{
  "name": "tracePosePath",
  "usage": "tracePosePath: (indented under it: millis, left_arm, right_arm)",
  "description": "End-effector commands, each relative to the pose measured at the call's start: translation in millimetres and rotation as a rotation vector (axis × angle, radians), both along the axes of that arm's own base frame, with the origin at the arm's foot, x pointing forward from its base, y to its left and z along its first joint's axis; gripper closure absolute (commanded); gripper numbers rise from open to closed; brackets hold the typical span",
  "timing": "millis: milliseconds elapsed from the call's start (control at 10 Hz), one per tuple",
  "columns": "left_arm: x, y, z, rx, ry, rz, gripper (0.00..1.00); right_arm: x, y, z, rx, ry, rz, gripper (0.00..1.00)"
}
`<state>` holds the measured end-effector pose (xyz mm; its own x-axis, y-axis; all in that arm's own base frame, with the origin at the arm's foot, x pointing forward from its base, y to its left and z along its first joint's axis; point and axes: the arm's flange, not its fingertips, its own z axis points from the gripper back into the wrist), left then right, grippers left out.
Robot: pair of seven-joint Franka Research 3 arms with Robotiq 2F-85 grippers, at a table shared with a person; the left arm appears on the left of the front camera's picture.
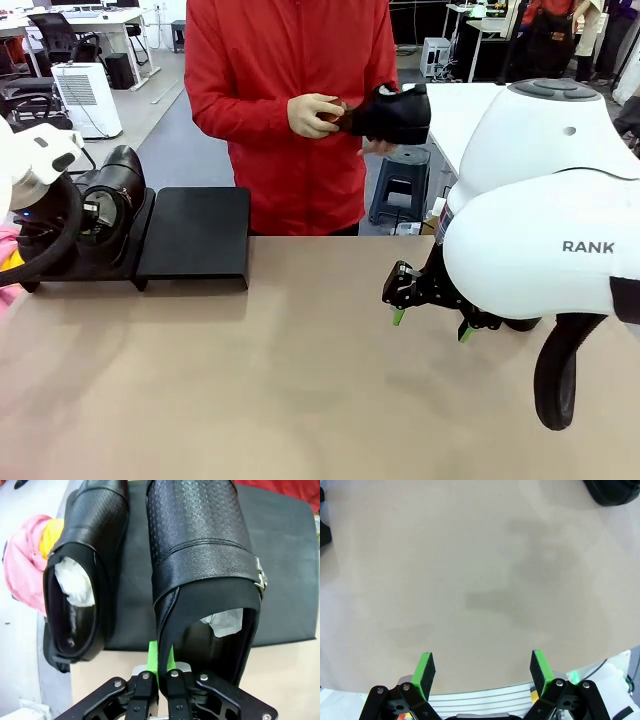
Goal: Organize the shoes by placing them on the stand.
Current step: Place the Shoe from the middle of the table onto the Shoes Stand.
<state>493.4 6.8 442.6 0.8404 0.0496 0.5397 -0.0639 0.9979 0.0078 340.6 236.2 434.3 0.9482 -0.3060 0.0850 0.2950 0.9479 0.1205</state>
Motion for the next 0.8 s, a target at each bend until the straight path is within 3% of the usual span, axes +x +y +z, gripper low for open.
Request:
tracePosePath:
  millis: [0,500,600,700]
  left_arm:
    - [12,6,-2,0.031,-0.028,0.001,1.0]
    - [23,12,-24,0.018,-0.004,0.033,1.0]
    - [25,14,-28,0.029,-0.018,0.038,0.96]
    - [26,15,-32,0.032,-0.015,0.041,0.77]
  right_arm:
    - [1,0,2,0.008,0.0,0.02,0.0]
    - [1,0,2,0.008,0.0,0.02,0.0]
    - [1,0,2,0.008,0.0,0.02,0.0]
    - [1,0,2,0.008,0.0,0.02,0.0]
